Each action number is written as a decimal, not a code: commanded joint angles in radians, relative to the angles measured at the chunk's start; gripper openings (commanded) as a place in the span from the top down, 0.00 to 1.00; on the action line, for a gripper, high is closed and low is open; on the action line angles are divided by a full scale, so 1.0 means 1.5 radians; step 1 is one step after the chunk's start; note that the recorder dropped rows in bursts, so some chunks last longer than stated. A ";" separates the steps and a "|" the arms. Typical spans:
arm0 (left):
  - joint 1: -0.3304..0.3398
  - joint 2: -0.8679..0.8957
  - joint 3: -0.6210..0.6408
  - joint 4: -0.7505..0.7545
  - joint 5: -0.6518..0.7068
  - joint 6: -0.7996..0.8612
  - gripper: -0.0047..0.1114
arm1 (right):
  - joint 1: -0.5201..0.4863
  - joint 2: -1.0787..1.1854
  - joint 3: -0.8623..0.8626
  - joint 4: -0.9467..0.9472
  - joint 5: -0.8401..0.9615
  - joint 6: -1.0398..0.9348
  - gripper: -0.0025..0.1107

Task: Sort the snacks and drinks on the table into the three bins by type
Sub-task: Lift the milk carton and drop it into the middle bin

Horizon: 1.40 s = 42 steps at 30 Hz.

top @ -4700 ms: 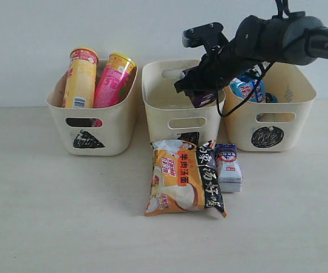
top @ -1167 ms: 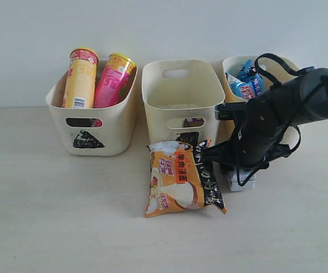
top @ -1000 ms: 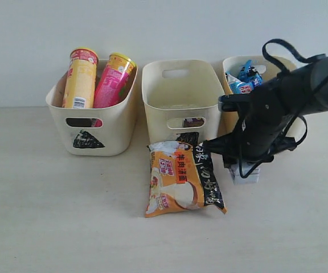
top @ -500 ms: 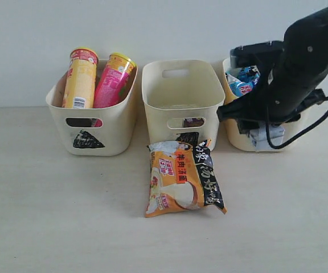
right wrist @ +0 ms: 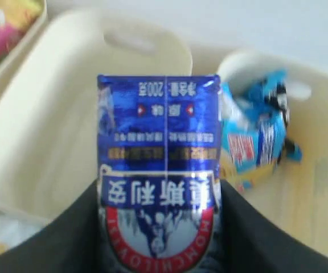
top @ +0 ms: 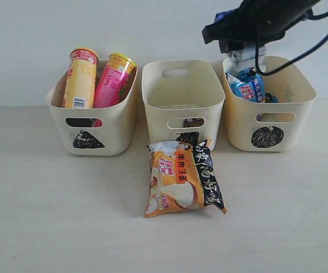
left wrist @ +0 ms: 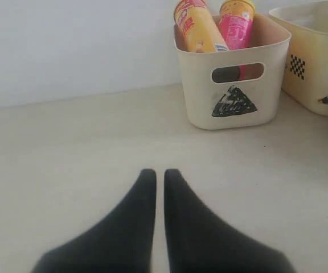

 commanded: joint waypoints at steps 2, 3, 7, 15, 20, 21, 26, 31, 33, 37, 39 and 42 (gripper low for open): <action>0.002 -0.002 0.002 -0.008 -0.003 0.000 0.92 | -0.005 0.098 -0.105 0.001 -0.050 -0.006 0.98; 0.002 -0.002 0.002 -0.008 -0.003 0.000 0.92 | -0.005 0.120 -0.123 0.001 -0.053 -0.004 0.98; 0.002 -0.002 0.002 -0.008 -0.003 0.000 0.92 | -0.005 0.196 -0.176 0.001 -0.080 -0.003 0.98; 0.002 -0.002 0.002 -0.008 -0.003 0.000 0.92 | -0.005 0.296 -0.205 0.023 -0.177 0.033 0.98; 0.002 -0.002 0.002 -0.008 -0.003 0.000 0.92 | -0.005 0.327 -0.205 0.035 -0.197 0.034 0.98; 0.002 -0.002 0.002 -0.008 -0.003 0.000 0.92 | -0.005 0.329 -0.205 0.035 -0.201 0.033 0.96; 0.002 -0.002 0.002 -0.008 -0.003 0.000 0.92 | -0.005 0.341 -0.205 0.040 -0.208 0.033 0.71; 0.002 -0.002 0.002 -0.008 -0.003 0.000 0.92 | -0.005 0.338 -0.206 0.043 -0.212 0.036 0.28; 0.002 -0.002 0.002 -0.008 -0.003 0.000 0.92 | -0.005 0.332 -0.206 0.043 -0.204 0.038 0.23; 0.002 -0.002 0.002 -0.008 -0.003 0.000 0.92 | -0.005 0.312 -0.224 0.043 -0.164 0.038 0.26; 0.002 -0.002 0.002 -0.008 -0.003 0.000 0.92 | -0.005 0.296 -0.231 0.043 -0.139 0.038 0.33; 0.002 -0.002 0.002 -0.008 -0.003 0.000 0.92 | -0.005 0.267 -0.236 0.043 -0.089 0.038 0.50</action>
